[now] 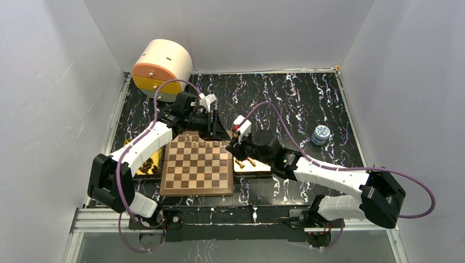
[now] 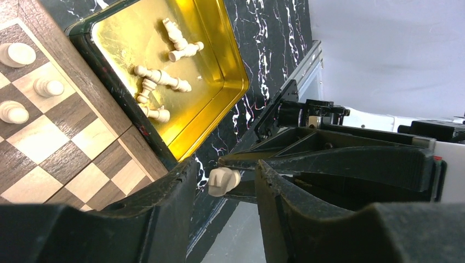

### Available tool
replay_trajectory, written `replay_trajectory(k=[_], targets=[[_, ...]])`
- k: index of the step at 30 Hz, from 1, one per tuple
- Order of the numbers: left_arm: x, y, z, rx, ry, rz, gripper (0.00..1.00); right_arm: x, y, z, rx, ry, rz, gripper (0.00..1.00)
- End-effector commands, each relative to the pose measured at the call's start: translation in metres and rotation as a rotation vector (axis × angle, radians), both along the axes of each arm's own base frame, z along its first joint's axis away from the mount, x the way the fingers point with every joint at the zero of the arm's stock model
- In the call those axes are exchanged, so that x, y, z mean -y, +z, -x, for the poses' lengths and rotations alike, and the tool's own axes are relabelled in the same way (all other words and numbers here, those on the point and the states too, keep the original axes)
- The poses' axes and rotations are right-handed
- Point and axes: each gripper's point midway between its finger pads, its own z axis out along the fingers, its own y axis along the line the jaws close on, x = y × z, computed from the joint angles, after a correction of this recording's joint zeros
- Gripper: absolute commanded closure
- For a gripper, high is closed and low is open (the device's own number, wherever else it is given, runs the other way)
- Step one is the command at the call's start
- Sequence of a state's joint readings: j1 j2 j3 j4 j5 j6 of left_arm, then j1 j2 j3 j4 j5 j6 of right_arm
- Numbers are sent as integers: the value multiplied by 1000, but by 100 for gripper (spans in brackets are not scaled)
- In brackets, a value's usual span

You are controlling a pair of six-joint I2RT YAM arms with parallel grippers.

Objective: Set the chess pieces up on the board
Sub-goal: Place the chess piece on the chessboard.

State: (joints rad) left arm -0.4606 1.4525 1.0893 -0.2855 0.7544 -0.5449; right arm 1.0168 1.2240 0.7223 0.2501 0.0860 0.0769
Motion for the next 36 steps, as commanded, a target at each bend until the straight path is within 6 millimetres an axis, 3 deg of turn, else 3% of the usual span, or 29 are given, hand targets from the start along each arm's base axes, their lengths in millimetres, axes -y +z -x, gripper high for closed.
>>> replay_trajectory(k=[1,8,14,22,24,30,36], targets=[[1,7,0,11,-18,-7,58,-5,25,-5,56,-9,-83,79],[2,8,0,8,-22,-3,60,2,21,-3,51,-21,-86,79],[4,10,3,-3,-33,17,85,0,24,-3,51,-16,-94,78],[5,13,8,-23,-44,38,83,-1,25,-5,58,-28,-102,78],[5,13,9,-25,-46,39,86,-1,24,-6,57,-29,-101,78],[0,12,1,14,1,0,96,2,18,-4,34,-42,-99,56],[-18,20,-33,151,131,-108,96,13,16,1,15,-59,-114,33]])
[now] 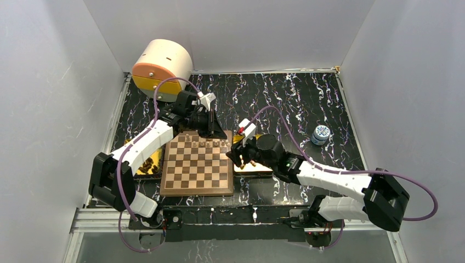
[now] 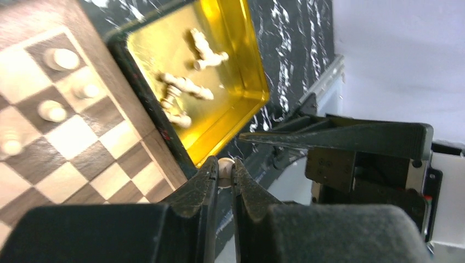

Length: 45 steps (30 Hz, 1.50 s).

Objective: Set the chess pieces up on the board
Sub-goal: Place the chess piece on the chessboard.

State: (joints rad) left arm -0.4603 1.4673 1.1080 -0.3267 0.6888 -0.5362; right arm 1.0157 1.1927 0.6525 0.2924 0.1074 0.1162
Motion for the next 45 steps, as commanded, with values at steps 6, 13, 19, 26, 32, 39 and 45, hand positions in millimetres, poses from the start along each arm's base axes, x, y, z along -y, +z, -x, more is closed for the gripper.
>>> replay_trajectory(k=[6,13,19,26,32,39,45], targets=[[-65,33,-72,351,293,-307,97,14,29,2,30,-56,-119,4],[-141,49,-97,550,518,-632,97,21,35,4,28,-74,-150,1],[-191,27,-100,587,648,-827,92,20,33,6,24,-62,-147,1],[-215,-11,-101,524,752,-838,91,25,36,7,39,-72,-147,1],[-213,-35,-105,504,805,-778,92,30,39,9,57,-75,-166,1],[-212,-55,-104,486,817,-763,91,35,41,10,70,-79,-168,1],[-210,-71,-96,450,819,-746,91,40,41,12,79,-84,-180,1]])
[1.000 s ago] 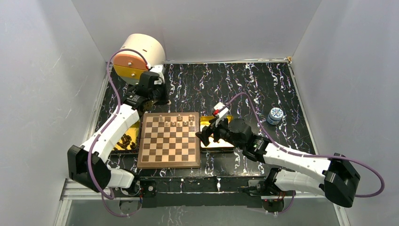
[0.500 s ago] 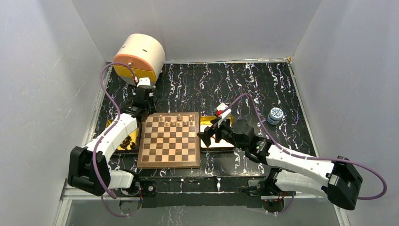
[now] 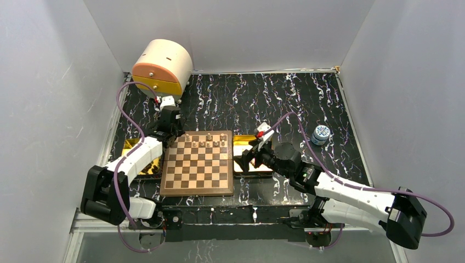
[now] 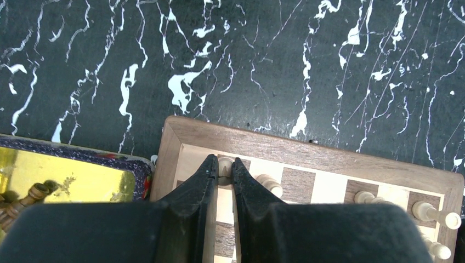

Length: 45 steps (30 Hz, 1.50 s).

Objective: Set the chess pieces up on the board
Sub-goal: Place the chess piece on the chessboard.

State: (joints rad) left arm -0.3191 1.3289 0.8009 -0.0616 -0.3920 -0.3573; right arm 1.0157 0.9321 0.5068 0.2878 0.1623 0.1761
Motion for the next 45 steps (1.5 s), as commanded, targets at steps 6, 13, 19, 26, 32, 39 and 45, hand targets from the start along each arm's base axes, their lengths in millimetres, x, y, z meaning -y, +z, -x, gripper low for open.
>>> replay_trajectory(k=[6,13,19,26,32,39,45], targets=[[0,-15,5,3,34,43,91,1,17,-3,48,-15,-50,1],[3,-26,7,-29,25,49,91,0,16,-4,47,-15,-51,1],[6,-32,7,-49,18,54,91,0,16,-4,43,-15,-48,1],[5,-37,8,-62,18,48,89,0,14,-4,43,-17,-46,1],[6,-43,7,-80,19,46,85,1,15,-4,44,-20,-47,1],[5,-34,5,-62,23,43,72,3,13,-5,37,-33,-44,1],[6,-9,1,-21,24,56,61,8,8,-10,-8,-91,-34,1]])
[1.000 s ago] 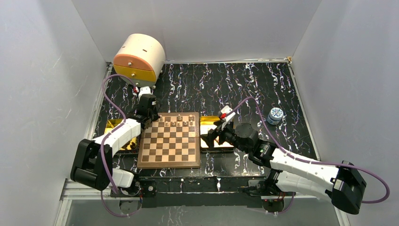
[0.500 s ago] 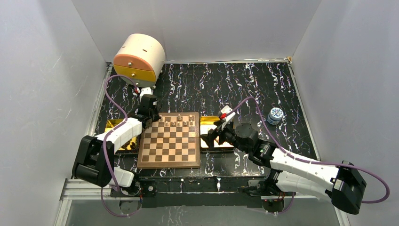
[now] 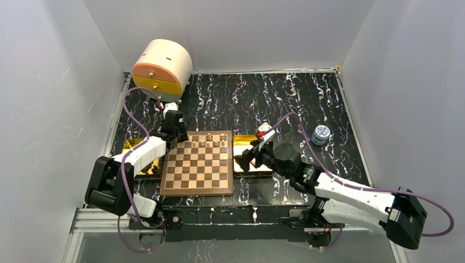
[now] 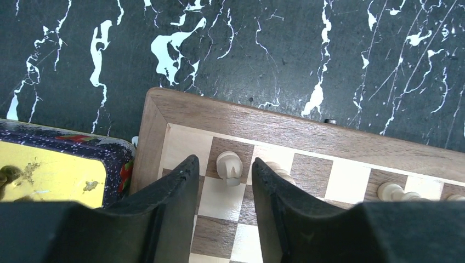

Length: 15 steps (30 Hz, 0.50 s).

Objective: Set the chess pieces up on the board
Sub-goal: Place the chess piece on the chessboard, then pick up the chess piece from the storage box.

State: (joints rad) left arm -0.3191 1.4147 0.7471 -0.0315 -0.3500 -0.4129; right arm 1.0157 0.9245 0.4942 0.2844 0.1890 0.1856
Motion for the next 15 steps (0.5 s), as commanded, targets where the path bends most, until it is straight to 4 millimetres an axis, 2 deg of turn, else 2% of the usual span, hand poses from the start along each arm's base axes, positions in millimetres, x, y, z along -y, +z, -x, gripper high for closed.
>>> replay_trajectory(k=[1,6,11,15], targets=[[0,43,-11,98,20,22,59,6,11,-11,-10,-88,-35,1],[5,82,-15,185,-15,52,48,20,-9,-27,-41,-207,91,1],[16,112,-12,231,-91,92,37,20,-25,-34,-118,-247,199,2],[28,133,-3,308,-174,153,29,26,-48,-40,-203,-282,297,12]])
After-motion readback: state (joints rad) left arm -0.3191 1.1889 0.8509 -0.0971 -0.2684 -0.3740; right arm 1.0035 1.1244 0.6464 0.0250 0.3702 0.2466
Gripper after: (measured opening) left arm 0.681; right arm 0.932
